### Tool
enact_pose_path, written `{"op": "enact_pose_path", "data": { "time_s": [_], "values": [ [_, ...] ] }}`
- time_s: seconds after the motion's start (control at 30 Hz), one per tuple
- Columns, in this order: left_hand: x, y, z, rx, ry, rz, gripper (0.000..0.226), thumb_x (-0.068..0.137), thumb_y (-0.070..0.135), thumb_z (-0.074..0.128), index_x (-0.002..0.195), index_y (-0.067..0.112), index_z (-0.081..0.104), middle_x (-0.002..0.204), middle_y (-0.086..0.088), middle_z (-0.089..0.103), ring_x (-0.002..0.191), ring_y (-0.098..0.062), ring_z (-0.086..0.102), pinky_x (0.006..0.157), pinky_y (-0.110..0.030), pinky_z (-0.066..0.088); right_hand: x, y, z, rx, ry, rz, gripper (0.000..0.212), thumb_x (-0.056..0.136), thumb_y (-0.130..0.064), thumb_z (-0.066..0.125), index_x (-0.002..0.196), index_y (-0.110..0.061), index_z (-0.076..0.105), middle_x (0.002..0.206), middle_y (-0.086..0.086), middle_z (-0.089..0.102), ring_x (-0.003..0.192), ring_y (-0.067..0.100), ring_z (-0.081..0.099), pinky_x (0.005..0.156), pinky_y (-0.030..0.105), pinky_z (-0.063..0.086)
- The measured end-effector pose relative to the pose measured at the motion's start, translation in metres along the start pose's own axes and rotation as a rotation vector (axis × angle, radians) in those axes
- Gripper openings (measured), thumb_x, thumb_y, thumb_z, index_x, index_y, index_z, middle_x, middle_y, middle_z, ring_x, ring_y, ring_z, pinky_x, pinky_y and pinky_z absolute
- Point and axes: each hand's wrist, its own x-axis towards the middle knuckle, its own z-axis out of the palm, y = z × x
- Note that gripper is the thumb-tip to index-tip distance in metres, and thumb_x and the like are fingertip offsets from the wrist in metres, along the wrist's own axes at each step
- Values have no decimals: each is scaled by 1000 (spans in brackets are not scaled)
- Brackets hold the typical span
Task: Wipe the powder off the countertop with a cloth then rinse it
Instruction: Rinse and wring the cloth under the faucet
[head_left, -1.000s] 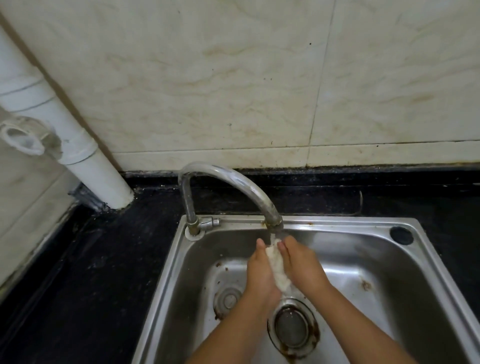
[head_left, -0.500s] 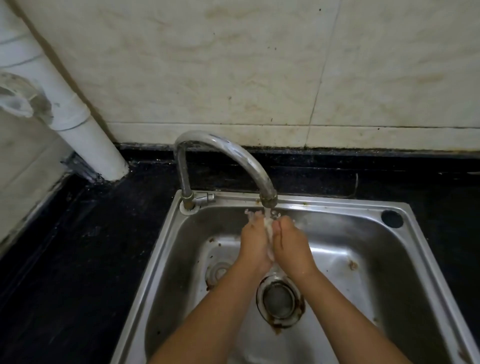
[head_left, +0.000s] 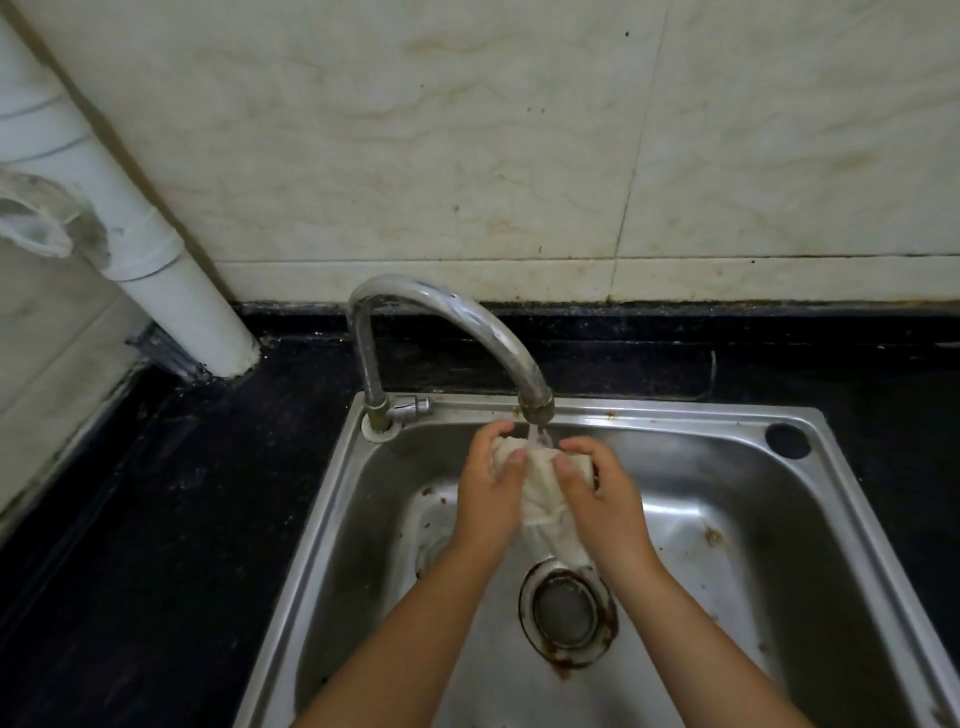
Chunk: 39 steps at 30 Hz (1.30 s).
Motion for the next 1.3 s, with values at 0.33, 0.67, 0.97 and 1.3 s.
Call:
{"op": "enact_pose_path", "data": {
  "time_s": [0.33, 0.67, 0.97, 1.3],
  "values": [
    [0, 10, 18, -100, -76, -143, 22, 97, 13, 40, 79, 19, 52, 74, -2, 55, 70, -14, 52, 64, -25, 44, 0, 4, 14, -125, 90, -42, 30, 98, -13, 38, 70, -26, 40, 66, -6, 47, 61, 10, 47, 50, 10, 37],
    [29, 14, 8, -25, 24, -134, 20, 95, 7, 43, 78, 17, 50, 71, 0, 54, 69, -15, 51, 61, -24, 43, 3, -10, 22, -87, -7, -79, 25, 96, -13, 42, 72, -19, 43, 64, -8, 48, 58, 1, 45, 52, 7, 39],
    [6, 11, 11, -107, -60, -134, 13, 97, 12, 37, 94, 13, 50, 85, -7, 57, 79, -17, 54, 69, -26, 46, 28, 1, 18, -204, 41, 4, 19, 97, -16, 41, 81, -8, 46, 63, -6, 46, 60, 7, 45, 51, 5, 37],
    [12, 8, 18, -51, -48, -106, 16, 98, 12, 36, 91, 19, 48, 90, -7, 56, 86, -20, 53, 81, -37, 46, 14, -8, 21, -329, 74, 3, 27, 100, -19, 34, 92, -2, 53, 80, 11, 57, 72, 22, 52, 54, 23, 27]
  ]
}}
